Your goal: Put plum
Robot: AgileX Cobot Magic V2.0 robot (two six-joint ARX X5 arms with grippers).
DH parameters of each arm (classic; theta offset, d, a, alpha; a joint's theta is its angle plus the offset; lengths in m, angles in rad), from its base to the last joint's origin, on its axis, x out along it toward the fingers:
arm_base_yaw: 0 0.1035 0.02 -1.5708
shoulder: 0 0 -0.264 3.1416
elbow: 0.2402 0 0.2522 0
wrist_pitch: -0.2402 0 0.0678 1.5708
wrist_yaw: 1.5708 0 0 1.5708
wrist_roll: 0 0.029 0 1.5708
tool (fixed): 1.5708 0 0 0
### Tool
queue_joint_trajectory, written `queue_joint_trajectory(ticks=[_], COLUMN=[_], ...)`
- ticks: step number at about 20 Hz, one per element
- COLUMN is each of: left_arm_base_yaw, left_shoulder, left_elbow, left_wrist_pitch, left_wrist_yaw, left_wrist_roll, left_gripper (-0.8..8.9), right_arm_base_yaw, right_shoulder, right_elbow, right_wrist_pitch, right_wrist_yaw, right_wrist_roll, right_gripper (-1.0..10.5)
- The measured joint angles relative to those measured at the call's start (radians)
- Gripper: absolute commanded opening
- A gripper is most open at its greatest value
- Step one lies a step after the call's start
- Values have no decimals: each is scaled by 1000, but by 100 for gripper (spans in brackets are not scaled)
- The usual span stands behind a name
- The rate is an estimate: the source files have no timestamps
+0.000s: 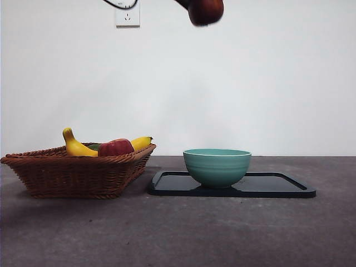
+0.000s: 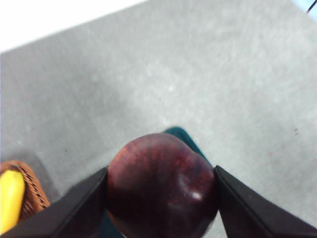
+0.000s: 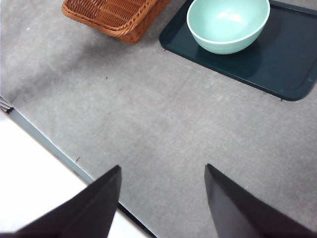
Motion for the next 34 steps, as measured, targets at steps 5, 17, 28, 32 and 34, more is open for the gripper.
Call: queue_joint_trajectory(ticks=[5,17,28,32,34], left_arm_base_yaw=[0,0,5,71,114], left_shoulder=[-165,-802,-1040,-1043,-1041], left_elbow=[0,-685,-1333,-1530,-1609], left_wrist_pitch=[-1,-2,220,345,451], left_wrist_yaw=[-134,-303,-307,-271,-172], left_wrist_roll=[27,-27,-109,-100,-90], left_gripper=[275,280,280,280,280], right_arm_base_yaw=[0,0,0,0,0], right_shoulder=[0,0,0,0,0], right_elbow=[0,0,0,0,0], right_wrist_pitch=[0,19,19,19,19], right_wrist_yaw=[0,0,0,0,0], right_wrist_roll=[-1,-11,-12,-12,-12], right_gripper=[272,272,272,272,272])
